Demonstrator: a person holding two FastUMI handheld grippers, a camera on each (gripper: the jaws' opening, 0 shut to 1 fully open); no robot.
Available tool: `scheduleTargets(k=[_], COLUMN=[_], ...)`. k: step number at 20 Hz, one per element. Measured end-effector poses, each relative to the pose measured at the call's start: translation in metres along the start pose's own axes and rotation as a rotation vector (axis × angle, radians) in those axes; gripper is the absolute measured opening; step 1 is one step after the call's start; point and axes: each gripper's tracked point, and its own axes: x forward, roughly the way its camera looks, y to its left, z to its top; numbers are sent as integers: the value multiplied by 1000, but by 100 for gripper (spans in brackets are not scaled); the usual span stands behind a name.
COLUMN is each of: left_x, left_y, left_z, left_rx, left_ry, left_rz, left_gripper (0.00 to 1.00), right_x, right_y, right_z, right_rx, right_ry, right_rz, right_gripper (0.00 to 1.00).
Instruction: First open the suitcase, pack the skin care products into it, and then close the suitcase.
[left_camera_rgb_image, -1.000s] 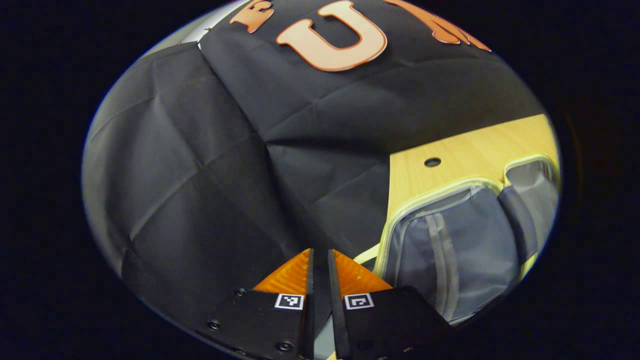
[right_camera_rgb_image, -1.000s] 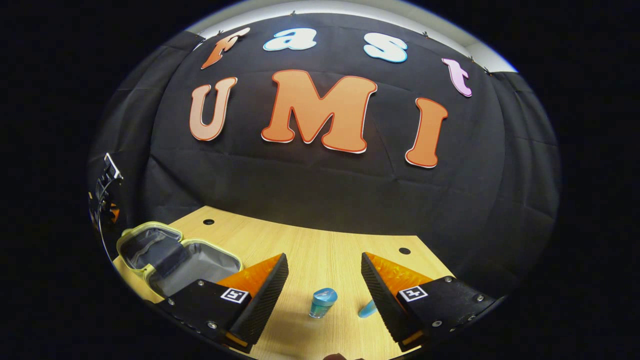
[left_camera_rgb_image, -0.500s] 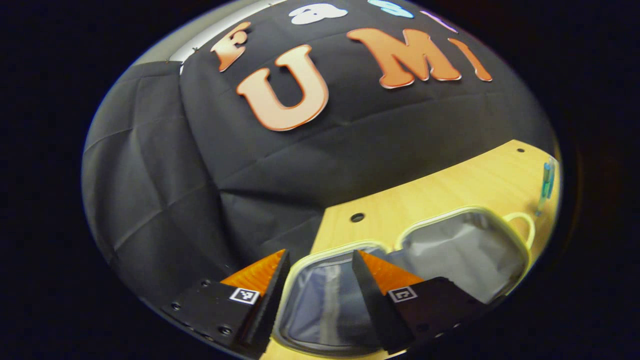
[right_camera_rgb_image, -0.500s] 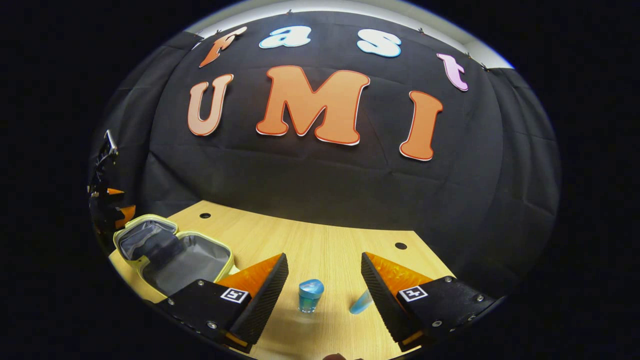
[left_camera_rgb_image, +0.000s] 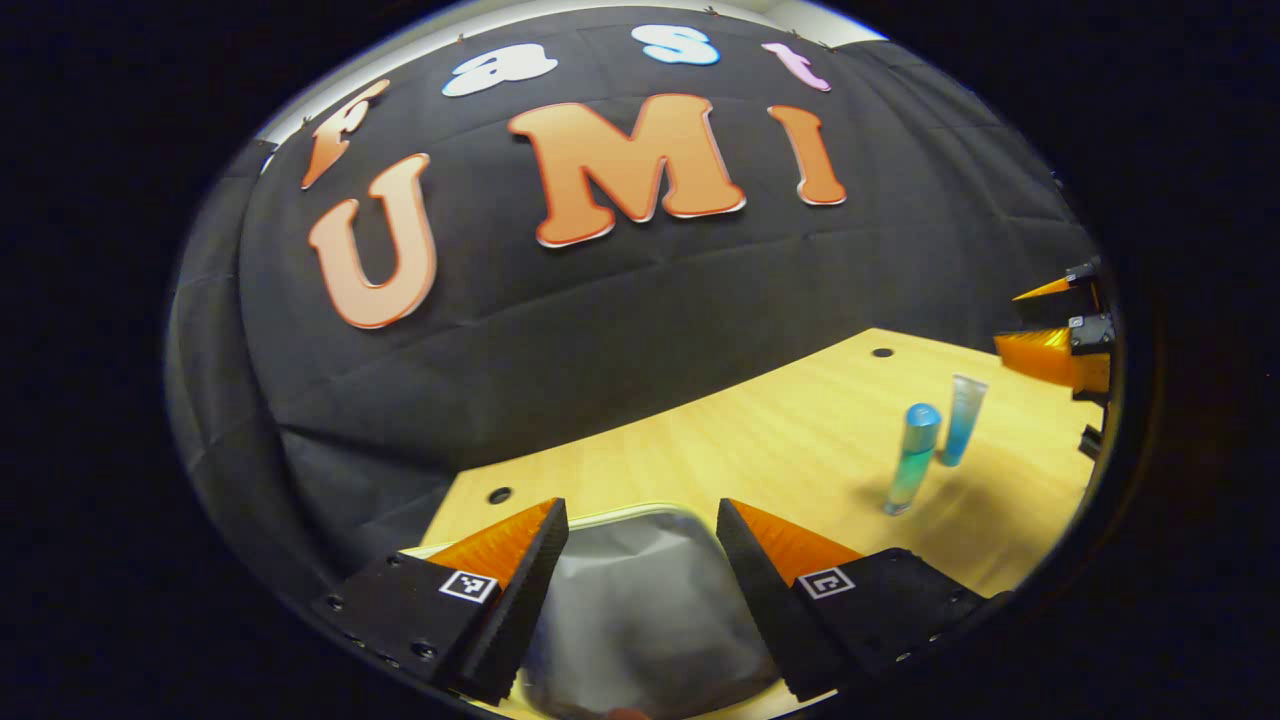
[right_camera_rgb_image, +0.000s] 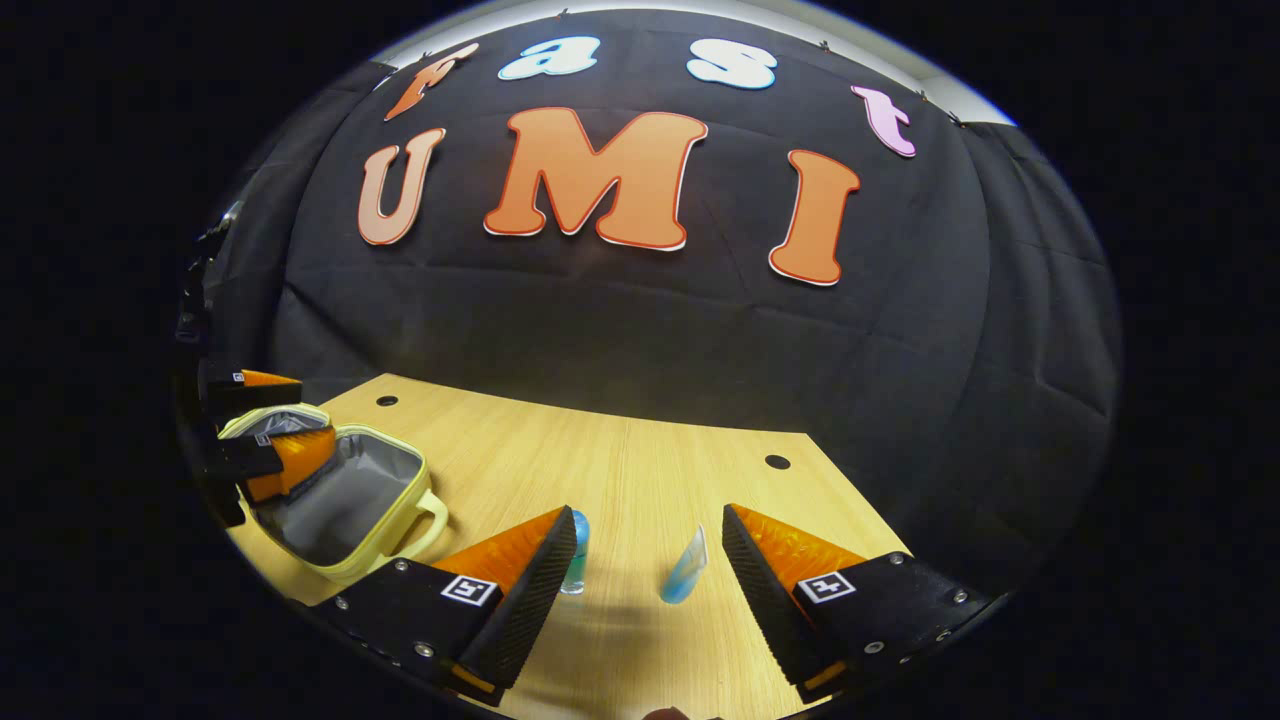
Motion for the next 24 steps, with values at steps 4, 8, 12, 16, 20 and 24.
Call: scheduleTargets(k=[4,8,12,16,20,24], left_x=[13,28,50,75,111,124], left_y=[-83,-154,-196,-220,-242,-259], left_z=[-3,-12,-17,-34,-48,-55], left_rx=[-6,-9,-31,-59,-95,-95], left_ry=[-4,11,28,57,85,96], left_rz=[-138,-242,-289,-292,-318,-348], left_gripper=[94,95,94,95,88,75], right_x=[12,27,45,72,93,100], right_y=[-18,-34,-40,-45,-48,-43], right_z=[-17,-41,-60,-82,-105,-123], right_rx=[-1,9,9,2,16,12], right_ry=[20,61,89,121,166,198], right_rz=[-11,-13,-1,14,34,67], right_gripper=[93,94,94,94,94,94])
